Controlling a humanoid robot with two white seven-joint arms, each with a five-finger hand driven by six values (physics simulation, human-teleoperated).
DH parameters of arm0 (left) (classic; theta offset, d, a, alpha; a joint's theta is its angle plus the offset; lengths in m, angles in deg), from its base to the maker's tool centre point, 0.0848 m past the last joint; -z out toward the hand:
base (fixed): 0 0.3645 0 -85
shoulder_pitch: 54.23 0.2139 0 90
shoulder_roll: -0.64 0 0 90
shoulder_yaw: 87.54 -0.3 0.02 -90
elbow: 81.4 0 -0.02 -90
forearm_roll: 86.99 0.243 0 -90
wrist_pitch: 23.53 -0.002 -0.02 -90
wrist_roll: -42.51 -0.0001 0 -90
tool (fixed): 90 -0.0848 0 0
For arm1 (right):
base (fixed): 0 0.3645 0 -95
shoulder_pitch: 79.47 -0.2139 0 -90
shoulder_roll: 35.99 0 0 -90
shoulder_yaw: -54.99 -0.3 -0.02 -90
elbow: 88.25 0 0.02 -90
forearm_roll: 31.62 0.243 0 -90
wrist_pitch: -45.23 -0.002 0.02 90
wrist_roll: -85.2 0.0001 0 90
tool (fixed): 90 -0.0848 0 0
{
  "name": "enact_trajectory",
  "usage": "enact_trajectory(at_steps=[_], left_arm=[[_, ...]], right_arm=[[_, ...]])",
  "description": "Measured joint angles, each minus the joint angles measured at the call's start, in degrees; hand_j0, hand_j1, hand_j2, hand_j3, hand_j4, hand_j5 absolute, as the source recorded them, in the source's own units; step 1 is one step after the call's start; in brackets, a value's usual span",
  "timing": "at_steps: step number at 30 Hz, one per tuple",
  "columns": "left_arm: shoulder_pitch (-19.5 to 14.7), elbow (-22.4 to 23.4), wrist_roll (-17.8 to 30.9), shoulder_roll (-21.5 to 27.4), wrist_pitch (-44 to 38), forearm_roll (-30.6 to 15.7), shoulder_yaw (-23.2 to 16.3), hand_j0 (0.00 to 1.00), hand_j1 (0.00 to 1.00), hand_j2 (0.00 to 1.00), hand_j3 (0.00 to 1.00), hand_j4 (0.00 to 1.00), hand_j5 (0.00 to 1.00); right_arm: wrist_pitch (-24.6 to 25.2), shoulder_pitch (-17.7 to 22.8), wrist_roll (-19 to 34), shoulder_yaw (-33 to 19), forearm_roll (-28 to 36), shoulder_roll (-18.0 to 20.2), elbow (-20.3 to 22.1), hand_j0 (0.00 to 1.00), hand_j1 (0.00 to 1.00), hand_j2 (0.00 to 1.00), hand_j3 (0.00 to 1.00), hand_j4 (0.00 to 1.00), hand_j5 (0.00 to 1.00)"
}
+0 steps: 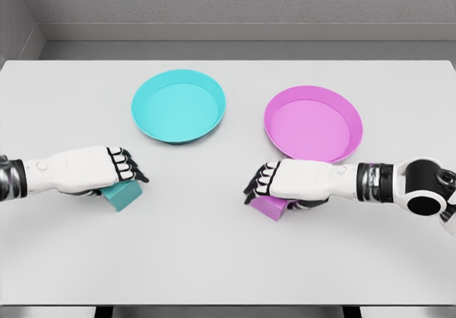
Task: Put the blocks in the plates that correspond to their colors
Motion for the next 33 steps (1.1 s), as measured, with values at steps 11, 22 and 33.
enact_trajectory(at_steps=[11,22,33], left_arm=[[-0.44,-0.14,0.91,0.01,-0.04,-0.42,0.07,0.46,0.46,0.46,0.46,0.46,0.46],[-5.45,-0.30,1.07,-0.10,0.09,-1.46,1.68,0.35,0.35,0.35,0.35,0.35,0.35],[-13.53,5.44,1.21,-10.11,0.11,-0.96,2.97,0.35,0.35,0.35,0.35,0.35,0.35]], right_arm=[[-0.13,-1.23,0.90,-0.65,-0.09,0.08,0.08,0.55,0.55,0.55,0.55,0.55,0.55],[-0.17,-4.57,0.98,-3.97,0.08,-0.10,0.08,0.54,0.54,0.54,0.54,0.54,0.54],[16.32,-3.69,0.52,-11.38,1.51,0.16,-0.03,0.55,0.55,0.55,0.55,0.55,0.55]])
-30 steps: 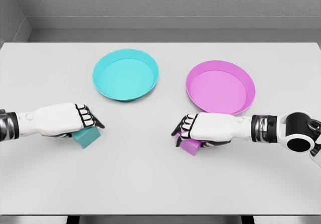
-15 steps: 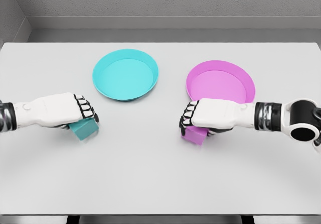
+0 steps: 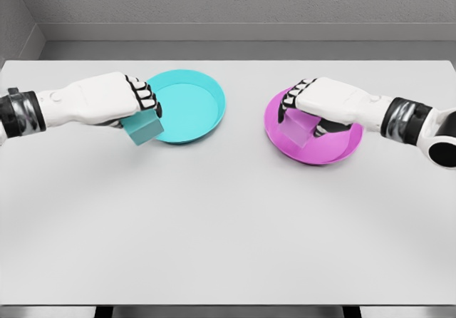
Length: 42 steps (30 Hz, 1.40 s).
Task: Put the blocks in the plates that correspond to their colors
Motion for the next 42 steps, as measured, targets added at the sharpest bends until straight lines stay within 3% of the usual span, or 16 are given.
enact_trajectory(at_steps=[11,12,13,16,18,19,20,21,25,30,33,35,38,42], left_arm=[[-5.01,15.05,1.54,-13.61,0.00,1.67,-0.70,0.35,0.35,0.35,0.35,0.35,0.35],[-5.10,16.45,1.59,-14.58,0.01,2.07,-0.75,0.36,0.36,0.36,0.36,0.36,0.36],[-5.45,17.73,1.62,-15.49,0.01,2.50,-0.80,0.36,0.36,0.36,0.36,0.36,0.36],[-6.15,21.25,1.63,-17.92,0.01,4.05,-0.88,0.39,0.39,0.39,0.39,0.39,0.39],[-6.59,23.56,1.63,-19.46,0.01,4.64,-0.92,0.53,0.53,0.53,0.53,0.53,0.53],[-6.68,24.58,1.64,-20.16,0.01,4.95,-0.94,0.69,0.69,0.69,0.69,0.69,0.69],[-6.94,25.34,1.65,-20.67,0.01,5.23,-0.96,0.95,0.95,0.95,0.95,0.95,0.95],[-6.94,25.93,1.62,-21.08,0.01,5.43,-0.97,1.00,1.00,1.00,1.00,1.00,1.00],[-7.03,27.36,1.56,-21.94,0.00,5.85,-0.97,1.00,1.00,1.00,1.00,1.00,1.00],[-7.56,27.88,1.46,-21.83,0.01,5.66,-0.78,1.00,1.00,1.00,1.00,1.00,1.00],[-7.47,27.15,1.43,-19.78,0.00,5.43,-0.57,1.00,1.00,1.00,1.00,1.00,1.00],[-6.95,24.92,1.42,-17.06,0.00,4.88,-0.64,1.00,1.00,1.00,1.00,1.00,1.00],[-6.77,22.39,1.39,-12.44,-0.01,1.90,-0.48,1.00,1.00,1.00,1.00,1.00,1.00],[-4.92,19.63,1.41,-5.20,0.00,-2.63,-0.10,1.00,1.00,1.00,1.00,1.00,1.00]], right_arm=[[14.81,-0.09,-0.36,-0.62,0.21,-0.01,-1.17,0.55,0.55,0.55,0.55,0.55,0.55],[15.41,-0.09,-0.37,-0.63,0.21,-0.05,-1.49,0.61,0.61,0.61,0.61,0.61,0.61],[15.84,0.00,-0.38,-0.65,0.21,-0.09,-1.71,1.00,1.00,1.00,1.00,1.00,1.00],[16.54,0.00,-0.40,-0.58,0.23,-0.37,-1.94,1.00,1.00,1.00,1.00,1.00,1.00],[16.73,0.09,-0.41,-0.51,0.25,-0.49,-1.98,1.00,1.00,1.00,1.00,1.00,1.00],[16.79,0.09,-0.41,-0.48,0.25,-0.50,-1.99,1.00,1.00,1.00,1.00,1.00,1.00],[16.83,0.09,-0.41,-0.47,0.25,-0.51,-2.01,1.00,1.00,1.00,1.00,1.00,1.00],[16.86,0.00,-0.41,-0.45,0.26,-0.51,-2.02,1.00,1.00,1.00,1.00,1.00,1.00],[16.31,-0.27,-0.37,-1.12,0.23,-0.13,-1.75,1.00,1.00,1.00,1.00,1.00,1.00],[5.19,2.89,-0.32,-6.93,0.30,3.23,-1.73,1.00,1.00,1.00,1.00,1.00,1.00],[-4.88,12.47,-0.30,-12.98,0.23,6.79,-1.92,1.00,1.00,1.00,1.00,1.00,1.00],[-10.26,15.55,-0.31,-17.27,0.26,8.83,-2.14,1.00,1.00,1.00,1.00,1.00,1.00],[-14.68,17.23,-0.32,-20.49,0.22,10.41,-2.32,1.00,1.00,1.00,1.00,1.00,1.00],[-16.81,17.23,-0.32,-21.90,0.23,11.28,-2.25,1.00,1.00,1.00,1.00,1.00,1.00]])
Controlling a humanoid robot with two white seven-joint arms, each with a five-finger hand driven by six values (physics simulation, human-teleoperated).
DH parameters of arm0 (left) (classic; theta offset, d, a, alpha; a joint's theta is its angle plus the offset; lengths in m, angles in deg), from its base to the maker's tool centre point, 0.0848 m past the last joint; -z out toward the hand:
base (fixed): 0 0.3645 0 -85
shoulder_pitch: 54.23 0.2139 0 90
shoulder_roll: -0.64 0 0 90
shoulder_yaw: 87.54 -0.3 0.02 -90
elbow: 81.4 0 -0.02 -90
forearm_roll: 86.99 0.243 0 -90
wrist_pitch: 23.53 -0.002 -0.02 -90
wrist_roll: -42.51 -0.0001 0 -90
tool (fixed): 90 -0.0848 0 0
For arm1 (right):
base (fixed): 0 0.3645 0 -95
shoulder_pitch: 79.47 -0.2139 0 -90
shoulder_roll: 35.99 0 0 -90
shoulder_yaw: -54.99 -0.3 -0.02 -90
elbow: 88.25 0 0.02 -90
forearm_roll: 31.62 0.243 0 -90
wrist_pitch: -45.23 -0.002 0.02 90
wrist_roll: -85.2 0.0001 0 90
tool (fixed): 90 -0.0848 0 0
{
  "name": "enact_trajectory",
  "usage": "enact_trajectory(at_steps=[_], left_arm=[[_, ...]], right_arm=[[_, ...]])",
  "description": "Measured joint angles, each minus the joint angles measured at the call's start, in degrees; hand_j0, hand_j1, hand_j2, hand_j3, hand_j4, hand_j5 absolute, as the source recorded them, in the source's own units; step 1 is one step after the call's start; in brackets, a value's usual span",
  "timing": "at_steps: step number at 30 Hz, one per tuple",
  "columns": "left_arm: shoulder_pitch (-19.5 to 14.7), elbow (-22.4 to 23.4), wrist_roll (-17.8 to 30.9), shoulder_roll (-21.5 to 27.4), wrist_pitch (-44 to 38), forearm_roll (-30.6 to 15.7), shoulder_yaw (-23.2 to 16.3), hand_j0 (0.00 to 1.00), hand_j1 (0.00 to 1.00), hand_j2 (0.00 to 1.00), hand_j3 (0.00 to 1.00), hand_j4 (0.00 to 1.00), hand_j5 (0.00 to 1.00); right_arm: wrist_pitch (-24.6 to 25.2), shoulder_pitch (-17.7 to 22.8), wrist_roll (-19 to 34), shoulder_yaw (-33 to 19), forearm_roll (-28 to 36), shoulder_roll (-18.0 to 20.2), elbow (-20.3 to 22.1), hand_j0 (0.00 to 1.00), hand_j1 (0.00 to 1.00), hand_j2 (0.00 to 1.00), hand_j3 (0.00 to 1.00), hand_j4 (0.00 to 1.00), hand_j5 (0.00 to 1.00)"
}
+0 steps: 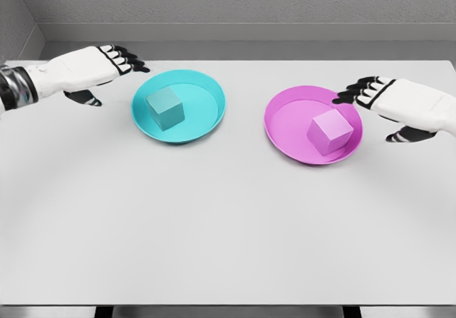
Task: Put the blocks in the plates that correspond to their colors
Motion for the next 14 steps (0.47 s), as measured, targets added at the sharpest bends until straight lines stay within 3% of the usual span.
enact_trajectory(at_steps=[6,14], left_arm=[[3.08,-7.18,0.02,10.00,0.00,-2.75,0.53,1.00,1.00,1.00,1.00,1.00,1.00],[3.52,-9.74,0.04,13.13,-0.01,-3.71,1.21,1.00,1.00,1.00,1.00,1.00,1.00]], right_arm=[[-0.17,0.00,0.47,-0.34,-0.16,0.21,0.04,1.00,1.00,1.00,1.00,1.00,1.00],[-0.20,0.09,0.61,-0.05,-0.19,0.21,0.08,1.00,1.00,1.00,1.00,1.00,1.00]])
